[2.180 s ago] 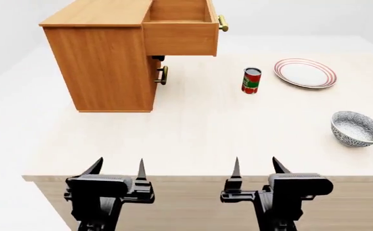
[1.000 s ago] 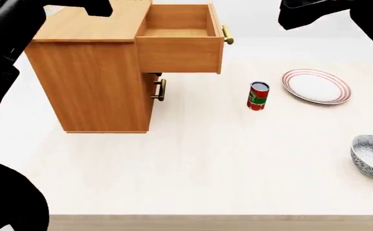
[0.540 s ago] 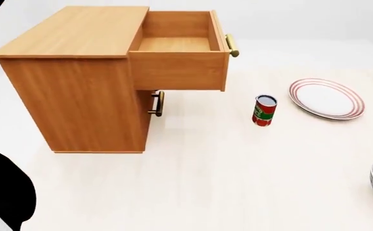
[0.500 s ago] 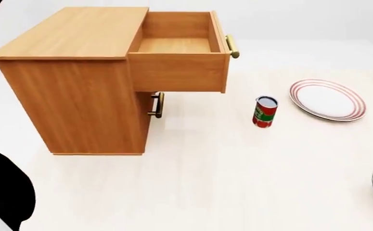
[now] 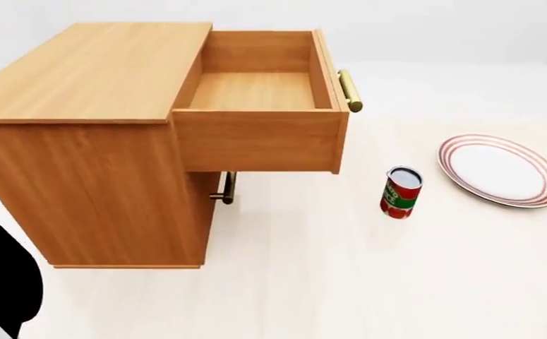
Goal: Put the bowl in the top drawer of the cabinet.
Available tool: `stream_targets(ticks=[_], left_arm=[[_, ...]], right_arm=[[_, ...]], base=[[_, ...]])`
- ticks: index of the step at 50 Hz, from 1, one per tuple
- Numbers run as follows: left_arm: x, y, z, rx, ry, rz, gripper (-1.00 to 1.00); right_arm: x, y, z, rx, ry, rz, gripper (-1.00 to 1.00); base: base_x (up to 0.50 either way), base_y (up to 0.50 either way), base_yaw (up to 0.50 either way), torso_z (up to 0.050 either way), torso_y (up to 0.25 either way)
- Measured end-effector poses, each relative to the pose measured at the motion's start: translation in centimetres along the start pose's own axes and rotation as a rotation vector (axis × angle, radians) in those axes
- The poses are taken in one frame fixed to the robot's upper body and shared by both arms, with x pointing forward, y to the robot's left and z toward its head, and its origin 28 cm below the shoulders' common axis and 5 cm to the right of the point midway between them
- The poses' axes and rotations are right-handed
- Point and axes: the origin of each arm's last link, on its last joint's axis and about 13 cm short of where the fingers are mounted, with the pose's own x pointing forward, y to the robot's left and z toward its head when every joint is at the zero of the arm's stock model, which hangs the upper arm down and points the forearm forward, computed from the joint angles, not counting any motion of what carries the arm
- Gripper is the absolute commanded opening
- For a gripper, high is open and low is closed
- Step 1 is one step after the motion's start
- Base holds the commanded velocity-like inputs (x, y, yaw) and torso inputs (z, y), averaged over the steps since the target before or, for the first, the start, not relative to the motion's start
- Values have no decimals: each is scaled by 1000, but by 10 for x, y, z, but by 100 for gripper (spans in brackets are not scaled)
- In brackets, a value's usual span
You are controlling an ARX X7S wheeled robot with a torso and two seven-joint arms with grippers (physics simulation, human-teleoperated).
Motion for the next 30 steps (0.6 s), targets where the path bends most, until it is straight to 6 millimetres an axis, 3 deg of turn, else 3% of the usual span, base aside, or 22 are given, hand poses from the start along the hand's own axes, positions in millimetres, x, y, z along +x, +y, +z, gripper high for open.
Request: stream_targets(ticks=[13, 30], left_arm=[[-2, 0, 5, -4, -2, -1, 100], [-3, 0, 8, -11, -4, -3, 100]], right_arm=[[-1, -7, 3, -15, 49, -18, 100], [-16, -47, 13, -101, 343, -120, 100]], base=[[22, 0, 0, 0, 1], [0, 0, 0, 0, 0]])
